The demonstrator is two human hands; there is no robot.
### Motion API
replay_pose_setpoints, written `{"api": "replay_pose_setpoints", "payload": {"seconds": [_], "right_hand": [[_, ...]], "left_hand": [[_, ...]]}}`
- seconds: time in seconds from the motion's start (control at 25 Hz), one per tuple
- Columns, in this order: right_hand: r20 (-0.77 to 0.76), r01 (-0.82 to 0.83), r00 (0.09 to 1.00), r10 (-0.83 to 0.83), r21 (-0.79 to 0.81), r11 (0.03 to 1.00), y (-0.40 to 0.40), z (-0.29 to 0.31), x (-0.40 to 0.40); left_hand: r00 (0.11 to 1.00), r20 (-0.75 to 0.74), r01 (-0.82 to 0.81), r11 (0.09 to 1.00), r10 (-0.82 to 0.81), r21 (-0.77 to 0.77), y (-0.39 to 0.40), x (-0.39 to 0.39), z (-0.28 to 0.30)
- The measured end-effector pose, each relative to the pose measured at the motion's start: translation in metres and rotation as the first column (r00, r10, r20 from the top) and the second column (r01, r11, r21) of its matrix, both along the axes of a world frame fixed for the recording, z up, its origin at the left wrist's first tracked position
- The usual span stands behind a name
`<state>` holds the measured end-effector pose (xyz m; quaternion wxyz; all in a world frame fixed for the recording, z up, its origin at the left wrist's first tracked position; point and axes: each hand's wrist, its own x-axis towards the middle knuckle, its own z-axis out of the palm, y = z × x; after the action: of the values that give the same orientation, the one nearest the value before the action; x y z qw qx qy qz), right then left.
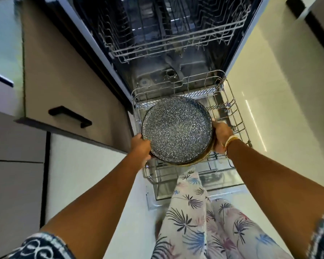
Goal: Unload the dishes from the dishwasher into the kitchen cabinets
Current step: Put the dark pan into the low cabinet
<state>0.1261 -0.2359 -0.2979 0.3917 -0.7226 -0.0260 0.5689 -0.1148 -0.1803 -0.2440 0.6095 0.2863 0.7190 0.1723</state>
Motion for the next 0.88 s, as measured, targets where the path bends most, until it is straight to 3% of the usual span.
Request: {"api": "replay_pose_setpoints", "payload": {"seconds": [0.16, 0.24, 0.32, 0.48, 0.72, 0.88], "right_hand": [[-0.054, 0.061, 0.997, -0.057, 0.07, 0.996, -0.025, -0.073, -0.027], [-0.049, 0.055, 0.998, -0.051, 0.082, 0.995, -0.035, -0.079, -0.055], [-0.002, 0.008, 1.0, -0.008, 0.042, 0.999, -0.049, -0.034, -0.105], [0.226, -0.23, 0.941, 0.25, -0.113, 0.967, -0.074, 0.041, -0.208], [0.28, -0.325, 0.895, 0.348, -0.126, 0.937, -0.071, 0.063, -0.341], [0.263, -0.285, 0.922, 0.284, -0.036, 0.958, -0.037, 0.087, -0.407]], "left_hand": [[0.996, 0.085, -0.025, 0.999, 0.027, -0.024, -0.048, -0.037, 0.018], [0.992, 0.108, -0.06, 0.997, 0.065, -0.048, -0.066, -0.062, 0.02], [0.989, 0.115, -0.089, 0.994, 0.095, -0.06, -0.082, -0.096, 0.022], [0.994, 0.087, -0.057, 0.998, 0.06, -0.033, -0.106, -0.181, 0.027], [0.997, 0.011, -0.077, 0.995, 0.076, 0.058, -0.1, -0.316, 0.058], [0.991, -0.02, -0.132, 0.984, 0.135, 0.119, -0.067, -0.381, 0.077]]}}
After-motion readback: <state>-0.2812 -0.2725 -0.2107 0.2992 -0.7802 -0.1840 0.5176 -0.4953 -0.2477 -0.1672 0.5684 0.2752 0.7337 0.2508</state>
